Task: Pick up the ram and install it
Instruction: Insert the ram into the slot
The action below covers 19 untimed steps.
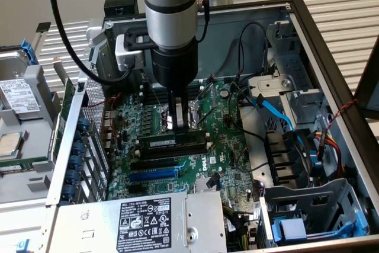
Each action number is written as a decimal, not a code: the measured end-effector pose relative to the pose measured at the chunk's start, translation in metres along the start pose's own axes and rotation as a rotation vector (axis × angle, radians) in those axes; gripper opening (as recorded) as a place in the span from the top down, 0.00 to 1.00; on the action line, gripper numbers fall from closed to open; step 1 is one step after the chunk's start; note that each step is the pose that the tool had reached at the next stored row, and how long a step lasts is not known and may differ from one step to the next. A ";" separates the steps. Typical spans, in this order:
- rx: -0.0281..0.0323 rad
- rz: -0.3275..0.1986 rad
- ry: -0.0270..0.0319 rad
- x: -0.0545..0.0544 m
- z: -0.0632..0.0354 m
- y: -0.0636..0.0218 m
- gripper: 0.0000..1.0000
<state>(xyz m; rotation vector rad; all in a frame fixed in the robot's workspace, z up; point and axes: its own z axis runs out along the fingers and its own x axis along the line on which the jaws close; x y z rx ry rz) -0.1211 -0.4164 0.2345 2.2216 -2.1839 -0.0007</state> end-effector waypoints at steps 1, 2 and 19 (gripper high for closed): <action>0.0001 0.000 -0.0001 0.000 0.0003 0.0001 0.87; 0.0000 0.000 0.0000 0.000 0.0004 0.0001 0.87; 0.0000 0.000 0.0001 0.000 0.0008 0.0001 0.87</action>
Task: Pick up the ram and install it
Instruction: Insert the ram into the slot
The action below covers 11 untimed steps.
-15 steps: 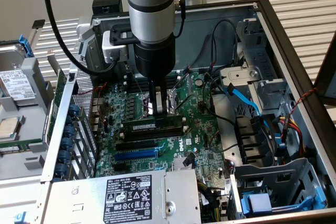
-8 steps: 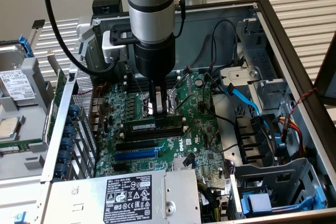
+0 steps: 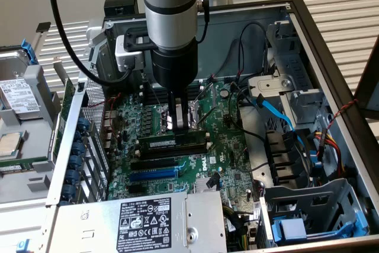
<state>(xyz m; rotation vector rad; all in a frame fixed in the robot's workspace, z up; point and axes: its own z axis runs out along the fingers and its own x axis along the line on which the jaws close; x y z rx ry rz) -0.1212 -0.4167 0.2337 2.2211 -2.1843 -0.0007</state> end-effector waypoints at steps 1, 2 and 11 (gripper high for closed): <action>0.0000 0.000 0.0000 0.000 0.0000 0.0000 0.87; 0.0000 0.000 0.0000 0.000 0.0000 0.0000 0.87; 0.0000 0.001 0.0000 0.000 0.0014 -0.0001 0.87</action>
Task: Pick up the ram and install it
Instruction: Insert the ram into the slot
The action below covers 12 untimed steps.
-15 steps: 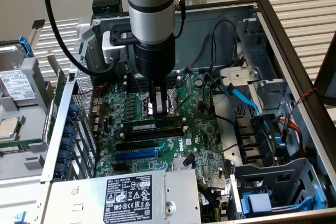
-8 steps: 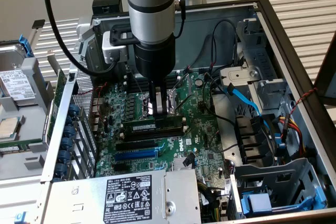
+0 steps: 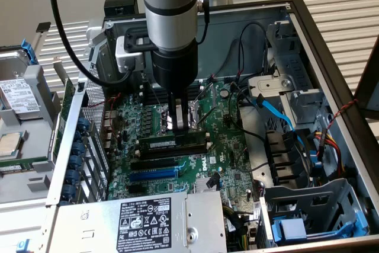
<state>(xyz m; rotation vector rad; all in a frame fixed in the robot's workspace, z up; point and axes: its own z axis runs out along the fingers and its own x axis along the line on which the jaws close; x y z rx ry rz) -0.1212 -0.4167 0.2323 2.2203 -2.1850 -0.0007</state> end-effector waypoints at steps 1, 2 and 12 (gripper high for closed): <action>0.0001 0.000 -0.0001 0.000 0.0002 0.0000 0.87; 0.0001 0.001 -0.0001 0.000 0.0004 0.0000 0.87; -0.0002 0.009 -0.0002 0.000 0.0015 0.0000 0.87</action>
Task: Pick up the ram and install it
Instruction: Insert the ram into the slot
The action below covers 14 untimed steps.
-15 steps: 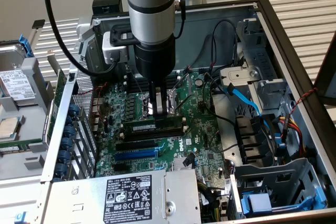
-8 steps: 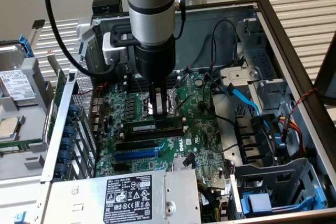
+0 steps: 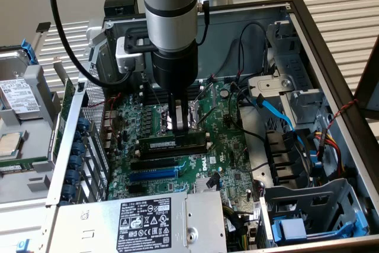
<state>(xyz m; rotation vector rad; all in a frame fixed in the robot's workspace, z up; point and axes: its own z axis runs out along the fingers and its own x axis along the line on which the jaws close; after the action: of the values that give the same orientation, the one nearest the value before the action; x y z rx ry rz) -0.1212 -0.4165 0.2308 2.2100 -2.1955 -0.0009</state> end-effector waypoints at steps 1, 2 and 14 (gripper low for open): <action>-0.0001 0.000 0.0004 0.000 0.0000 0.0000 0.87; 0.0001 0.000 0.0011 0.000 0.0001 0.0000 0.87; 0.0001 -0.003 0.0068 0.000 0.0003 0.0000 0.87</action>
<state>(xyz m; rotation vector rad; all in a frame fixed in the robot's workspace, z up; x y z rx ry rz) -0.1212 -0.4164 0.2305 2.2101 -2.1886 0.0066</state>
